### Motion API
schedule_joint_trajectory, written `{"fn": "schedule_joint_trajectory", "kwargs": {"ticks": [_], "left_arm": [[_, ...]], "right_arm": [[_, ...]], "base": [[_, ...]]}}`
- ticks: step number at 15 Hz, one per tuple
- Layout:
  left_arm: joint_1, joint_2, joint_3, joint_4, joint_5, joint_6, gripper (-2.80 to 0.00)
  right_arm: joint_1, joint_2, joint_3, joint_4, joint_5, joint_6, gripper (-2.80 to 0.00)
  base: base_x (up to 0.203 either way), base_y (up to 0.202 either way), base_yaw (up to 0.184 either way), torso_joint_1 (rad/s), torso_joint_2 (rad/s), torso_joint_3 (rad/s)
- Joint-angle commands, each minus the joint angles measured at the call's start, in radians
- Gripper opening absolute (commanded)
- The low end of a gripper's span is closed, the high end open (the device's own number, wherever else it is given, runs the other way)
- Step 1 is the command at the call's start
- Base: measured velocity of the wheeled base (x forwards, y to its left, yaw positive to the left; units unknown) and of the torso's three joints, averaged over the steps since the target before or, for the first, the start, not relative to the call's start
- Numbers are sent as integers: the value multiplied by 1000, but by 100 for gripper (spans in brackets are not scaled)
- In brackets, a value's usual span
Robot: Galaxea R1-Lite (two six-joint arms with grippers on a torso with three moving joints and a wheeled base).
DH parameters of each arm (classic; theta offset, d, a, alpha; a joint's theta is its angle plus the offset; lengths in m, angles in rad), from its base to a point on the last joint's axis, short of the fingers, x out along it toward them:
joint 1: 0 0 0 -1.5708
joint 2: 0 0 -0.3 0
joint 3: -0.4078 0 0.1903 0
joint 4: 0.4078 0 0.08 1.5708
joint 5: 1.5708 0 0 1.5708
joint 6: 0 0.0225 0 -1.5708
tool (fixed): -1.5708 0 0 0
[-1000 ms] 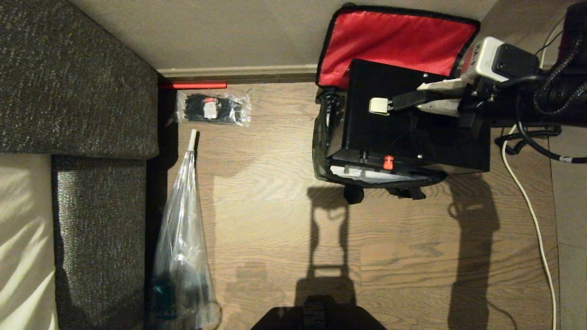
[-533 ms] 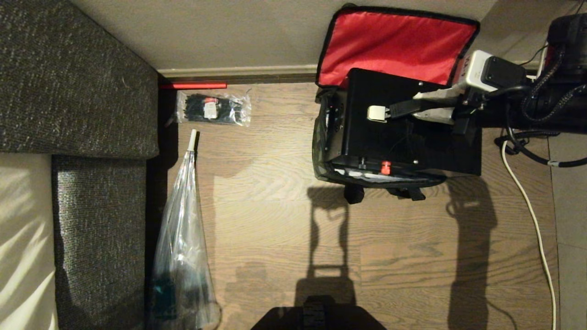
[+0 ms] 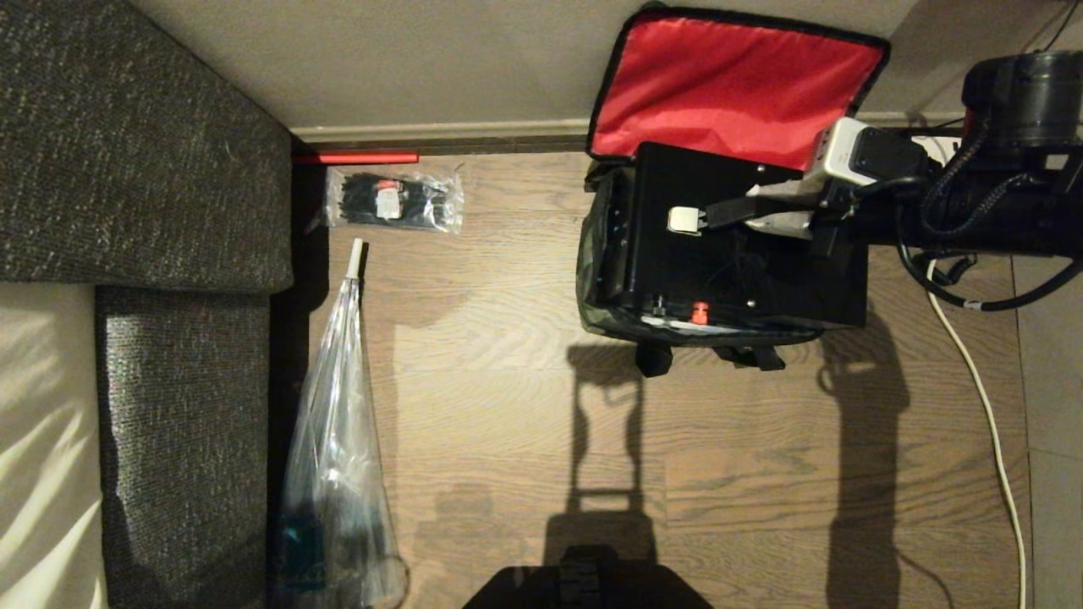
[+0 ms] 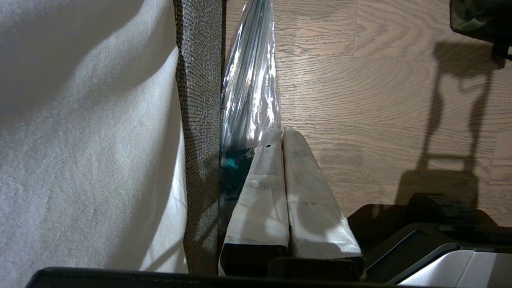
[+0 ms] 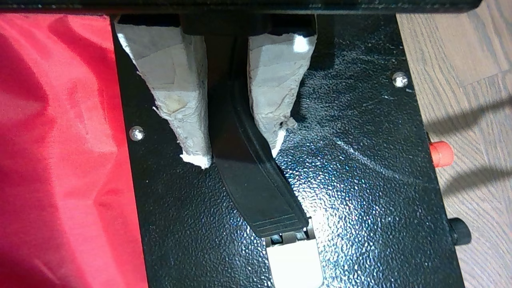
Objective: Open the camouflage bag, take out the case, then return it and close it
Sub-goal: Place the black box back
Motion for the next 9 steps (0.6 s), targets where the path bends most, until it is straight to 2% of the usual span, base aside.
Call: {"fn": "schedule_joint_trajectory", "kwargs": {"ticks": [1, 9], "left_arm": [[2, 0, 0, 0, 1, -1, -280], [1, -1, 0, 0, 1, -1, -280]], "right_arm": [[-9, 20, -1, -2, 4, -5, -280], [-16, 84, -10, -17, 7, -7, -280]], "base": [[0, 0, 0, 0, 0, 0], [0, 0, 0, 0, 0, 0]]}}
